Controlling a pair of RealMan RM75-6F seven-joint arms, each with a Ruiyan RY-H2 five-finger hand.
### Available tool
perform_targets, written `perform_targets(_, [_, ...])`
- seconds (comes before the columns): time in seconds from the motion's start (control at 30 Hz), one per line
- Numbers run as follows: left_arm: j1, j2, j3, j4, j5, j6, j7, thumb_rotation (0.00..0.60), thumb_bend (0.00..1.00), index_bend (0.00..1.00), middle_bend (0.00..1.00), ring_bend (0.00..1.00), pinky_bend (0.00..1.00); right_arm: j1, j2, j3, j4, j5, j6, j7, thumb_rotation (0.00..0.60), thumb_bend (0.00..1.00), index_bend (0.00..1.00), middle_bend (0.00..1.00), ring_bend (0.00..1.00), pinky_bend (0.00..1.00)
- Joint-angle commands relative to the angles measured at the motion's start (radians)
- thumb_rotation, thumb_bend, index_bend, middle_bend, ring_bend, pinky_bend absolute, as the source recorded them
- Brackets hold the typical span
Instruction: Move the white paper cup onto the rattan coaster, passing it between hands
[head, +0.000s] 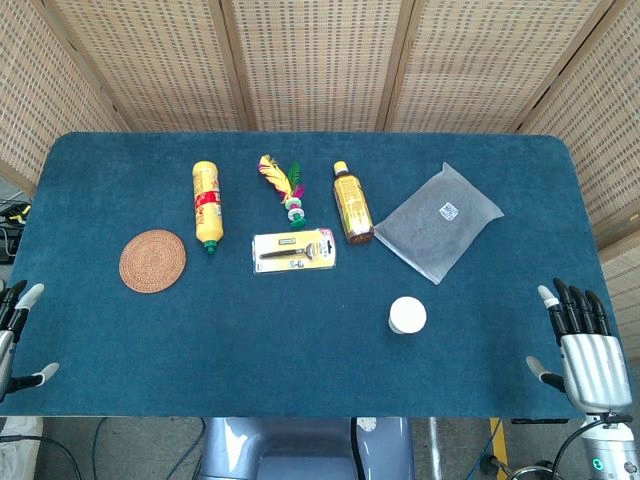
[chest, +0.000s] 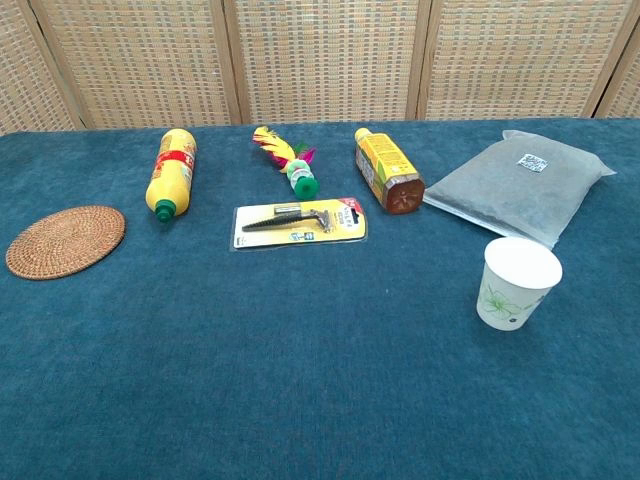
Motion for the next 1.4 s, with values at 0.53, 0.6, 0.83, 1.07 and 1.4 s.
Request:
perform_targets(0.53, [-0.005, -0.008, -0.006, -0.007, -0.017, -0.004, 0.022, 0.6, 0.0, 0.0, 0.0, 0.0, 0.0, 0.117, 0.004, -0.012, 0.063, -0.035, -0.2, 0.161, 0.6, 0.0, 0.07, 0.01, 0.0, 0.0])
perform_targets(0.6, [-0.009, -0.011, -0.009, -0.009, -0.026, -0.01, 0.031, 0.6, 0.0, 0.0, 0.0, 0.0, 0.0, 0.163, 0.004, -0.01, 0.078, -0.044, -0.268, 0.209, 0.6, 0.0, 0.08, 0.02, 0.0, 0.0])
perform_targets(0.83, [-0.026, -0.029, -0.016, -0.008, -0.06, -0.036, 0.078, 0.6, 0.0, 0.0, 0.0, 0.0, 0.0, 0.315, -0.031, 0.016, 0.161, -0.03, -0.478, 0.263, 0.6, 0.0, 0.09, 0.05, 0.0, 0.0])
perform_targets(1.07, [-0.043, -0.042, -0.023, -0.001, -0.1, -0.066, 0.104, 0.6, 0.0, 0.0, 0.0, 0.0, 0.0, 0.418, -0.081, 0.04, 0.19, 0.051, -0.639, 0.257, 0.6, 0.0, 0.09, 0.05, 0.0, 0.03])
perform_targets(1.4, [-0.053, -0.051, -0.023, 0.003, -0.124, -0.079, 0.123, 0.6, 0.0, 0.0, 0.0, 0.0, 0.0, 0.506, -0.129, 0.062, 0.193, 0.179, -0.77, 0.22, 0.6, 0.0, 0.09, 0.06, 0.0, 0.08])
